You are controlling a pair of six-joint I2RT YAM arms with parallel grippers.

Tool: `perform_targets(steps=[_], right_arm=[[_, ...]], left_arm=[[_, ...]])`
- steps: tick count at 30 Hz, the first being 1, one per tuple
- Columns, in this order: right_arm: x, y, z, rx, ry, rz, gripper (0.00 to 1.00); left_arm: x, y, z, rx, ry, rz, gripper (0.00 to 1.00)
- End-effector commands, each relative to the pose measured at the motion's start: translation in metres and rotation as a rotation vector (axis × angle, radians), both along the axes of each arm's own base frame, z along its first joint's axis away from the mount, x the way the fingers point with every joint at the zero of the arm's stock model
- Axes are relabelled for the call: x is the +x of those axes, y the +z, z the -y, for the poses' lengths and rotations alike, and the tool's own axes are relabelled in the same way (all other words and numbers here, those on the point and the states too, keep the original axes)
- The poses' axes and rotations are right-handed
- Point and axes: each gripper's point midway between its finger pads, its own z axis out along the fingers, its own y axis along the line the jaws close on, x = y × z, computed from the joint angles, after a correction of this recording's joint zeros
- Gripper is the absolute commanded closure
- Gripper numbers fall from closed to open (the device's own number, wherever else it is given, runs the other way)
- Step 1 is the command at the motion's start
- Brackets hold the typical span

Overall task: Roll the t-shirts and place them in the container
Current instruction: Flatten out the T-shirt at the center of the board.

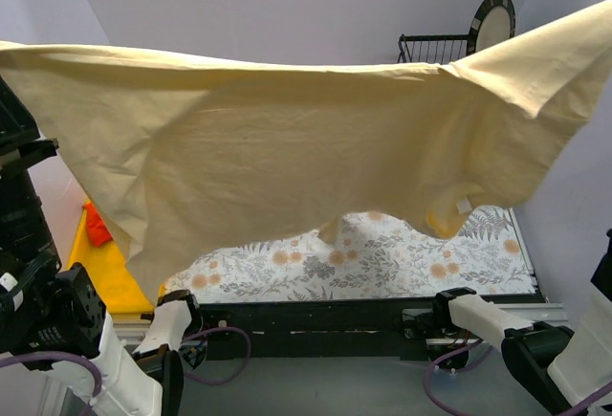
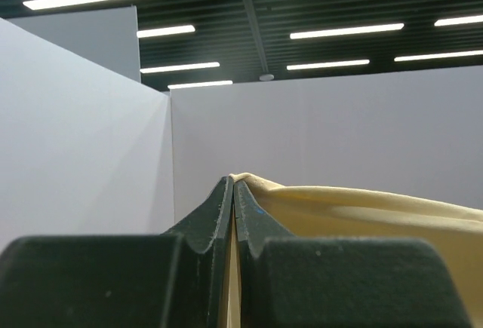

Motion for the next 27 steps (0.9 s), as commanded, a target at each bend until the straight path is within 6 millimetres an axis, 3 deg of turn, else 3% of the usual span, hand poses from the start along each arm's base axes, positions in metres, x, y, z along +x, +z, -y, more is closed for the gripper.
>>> perform_targets(steps=[1,2,4,8,9,10,12,13,15,16,17,18,19,20,22,23,24,25,26,27], right_arm=[[-0.023,0.017,-0.004,0.021,0.058,0.075,0.99],[-0.011,0.015,-0.009,0.009,0.064,0.064,0.99],[0.01,0.01,-0.017,-0.014,0.085,0.036,0.99],[0.098,-0.02,-0.036,-0.043,0.114,-0.091,0.99],[0.124,-0.036,-0.043,-0.061,0.129,-0.135,0.99],[0.152,-0.054,-0.049,-0.073,0.138,-0.194,0.99],[0.186,-0.077,-0.06,-0.086,0.171,-0.251,0.99],[0.224,-0.111,-0.069,-0.097,0.186,-0.348,0.99],[0.257,-0.146,-0.085,-0.111,0.218,-0.443,0.99],[0.288,-0.187,-0.095,-0.124,0.229,-0.54,0.99],[0.302,-0.209,-0.104,-0.138,0.241,-0.584,0.99],[0.313,-0.231,-0.117,-0.149,0.264,-0.622,0.99],[0.333,-0.271,-0.127,-0.16,0.274,-0.69,0.99],[0.342,-0.294,-0.137,-0.177,0.282,-0.729,0.99],[0.364,-0.351,-0.164,-0.232,0.301,-0.823,0.99],[0.371,-0.382,-0.172,-0.246,0.309,-0.873,0.99],[0.377,-0.401,-0.179,-0.256,0.319,-0.906,0.99],[0.393,-0.441,-0.186,-0.268,0.321,-0.979,0.99],[0.403,-0.455,-0.19,-0.27,0.316,-1.004,0.99],[0.413,-0.47,-0.193,-0.279,0.309,-1.032,0.99]], left_arm=[[-0.009,0.016,-0.013,-0.005,0.088,0.063,1.0],[0.009,0.016,-0.018,-0.009,0.091,0.038,1.0],[0.021,0.02,-0.021,-0.009,0.091,0.022,1.0],[0.089,0.001,-0.034,-0.008,0.075,-0.096,1.0],[0.116,-0.013,-0.039,-0.009,0.062,-0.159,1.0],[0.147,-0.037,-0.036,0.012,0.018,-0.246,1.0],[0.188,-0.077,-0.036,0.024,-0.037,-0.37,1.0],[0.222,-0.12,-0.036,0.024,-0.085,-0.485,1.0],[0.25,-0.168,-0.02,0.086,-0.204,-0.613,1.0],[0.268,-0.198,-0.019,0.084,-0.239,-0.682,1.0],[0.286,-0.238,-0.019,0.07,-0.282,-0.77,1.0],[0.299,-0.264,-0.02,0.053,-0.302,-0.828,1.0],[0.318,-0.294,-0.025,0.044,-0.315,-0.896,1.0],[0.33,-0.327,-0.027,0.032,-0.333,-0.965,1.0],[0.349,-0.363,-0.029,0.05,-0.352,-1.032,1.0],[0.37,-0.404,-0.036,0.024,-0.365,-1.109,1.0],[0.379,-0.422,-0.038,0.02,-0.374,-1.14,1.0],[0.39,-0.444,-0.04,0.008,-0.382,-1.181,1.0],[0.406,-0.484,-0.045,-0.022,-0.399,-1.256,1.0],[0.418,-0.495,-0.046,-0.024,-0.408,-1.277,1.0]])
